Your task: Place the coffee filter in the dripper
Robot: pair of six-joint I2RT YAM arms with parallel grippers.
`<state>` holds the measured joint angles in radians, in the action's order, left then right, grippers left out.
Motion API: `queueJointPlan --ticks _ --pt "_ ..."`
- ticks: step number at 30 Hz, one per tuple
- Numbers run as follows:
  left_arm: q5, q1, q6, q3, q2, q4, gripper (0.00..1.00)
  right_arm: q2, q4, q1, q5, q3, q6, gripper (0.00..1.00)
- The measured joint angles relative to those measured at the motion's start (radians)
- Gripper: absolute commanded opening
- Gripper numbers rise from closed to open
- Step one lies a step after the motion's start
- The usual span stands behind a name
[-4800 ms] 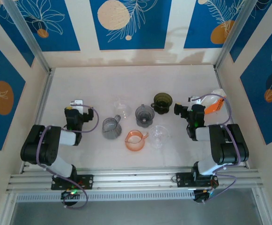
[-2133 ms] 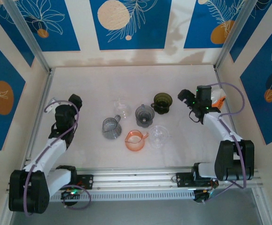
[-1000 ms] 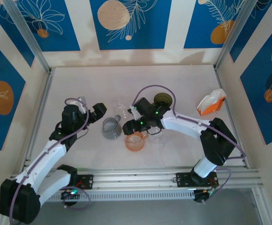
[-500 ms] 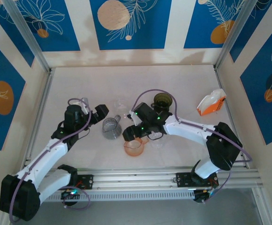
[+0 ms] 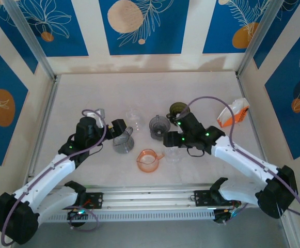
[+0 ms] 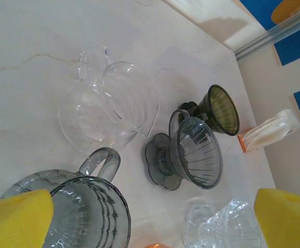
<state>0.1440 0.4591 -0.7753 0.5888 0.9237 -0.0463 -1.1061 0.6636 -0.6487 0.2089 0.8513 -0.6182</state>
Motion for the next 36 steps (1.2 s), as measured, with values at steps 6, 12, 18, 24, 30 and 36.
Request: queueJointPlan --ticks 6,12,18,24,30,36 --pt "-0.007 0.002 0.0 0.002 0.023 0.0 1.0 0.04 0.054 0.11 0.02 -0.113 -0.018 0.64" --pt "-0.007 0.002 0.0 0.002 0.03 0.0 1.0 0.021 0.04 0.139 0.01 -0.134 -0.013 0.54" --pt "-0.007 0.002 -0.001 0.002 0.035 0.004 1.0 -0.01 0.013 0.143 0.009 -0.134 0.004 0.49" --pt "-0.003 0.002 -0.004 0.002 0.069 0.005 1.0 -0.044 -0.02 0.145 0.01 -0.134 0.03 0.37" --pt "0.005 0.002 -0.008 0.002 0.075 0.01 1.0 -0.056 -0.028 0.144 0.011 -0.133 0.042 0.22" --pt "0.005 0.002 -0.011 0.002 0.075 0.012 1.0 -0.042 -0.02 0.131 0.017 -0.131 0.039 0.15"
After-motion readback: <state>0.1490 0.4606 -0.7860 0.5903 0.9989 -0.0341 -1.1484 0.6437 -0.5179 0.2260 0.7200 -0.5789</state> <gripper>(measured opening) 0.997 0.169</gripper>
